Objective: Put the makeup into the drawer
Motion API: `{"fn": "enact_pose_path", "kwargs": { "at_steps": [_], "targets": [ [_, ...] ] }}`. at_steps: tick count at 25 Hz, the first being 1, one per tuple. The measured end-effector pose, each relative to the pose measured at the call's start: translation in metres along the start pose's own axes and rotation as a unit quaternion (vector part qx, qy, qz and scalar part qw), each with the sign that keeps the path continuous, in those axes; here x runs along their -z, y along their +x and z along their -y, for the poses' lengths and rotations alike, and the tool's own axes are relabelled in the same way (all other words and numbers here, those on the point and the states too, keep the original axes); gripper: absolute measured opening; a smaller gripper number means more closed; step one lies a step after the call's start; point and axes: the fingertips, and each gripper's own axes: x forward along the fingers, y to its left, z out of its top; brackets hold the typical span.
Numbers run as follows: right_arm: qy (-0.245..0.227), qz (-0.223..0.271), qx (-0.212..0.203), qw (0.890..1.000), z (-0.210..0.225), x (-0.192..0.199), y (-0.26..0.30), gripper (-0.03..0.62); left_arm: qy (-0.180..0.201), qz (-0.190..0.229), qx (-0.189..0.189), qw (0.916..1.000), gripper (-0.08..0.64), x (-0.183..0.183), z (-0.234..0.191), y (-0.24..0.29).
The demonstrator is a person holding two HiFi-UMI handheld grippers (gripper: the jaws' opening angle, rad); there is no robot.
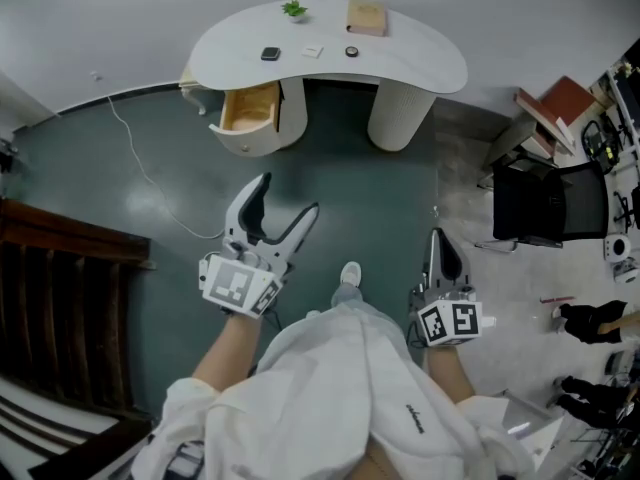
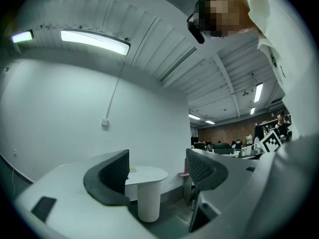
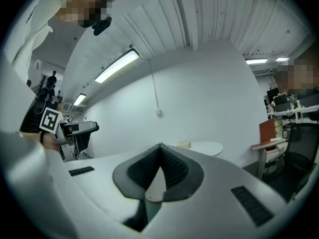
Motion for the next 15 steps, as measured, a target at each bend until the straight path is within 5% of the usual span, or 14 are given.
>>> {"fn": "enact_pose_path", "kwargs": {
  "at_steps": [15],
  "targets": [
    [0.003,0.004,-0.039,0.999,0.069,-0.027,0.114,0.017,0.004,0.002,-0.023,0.9997,0.345,-0.001,-0.034,0.123]
  ]
}}
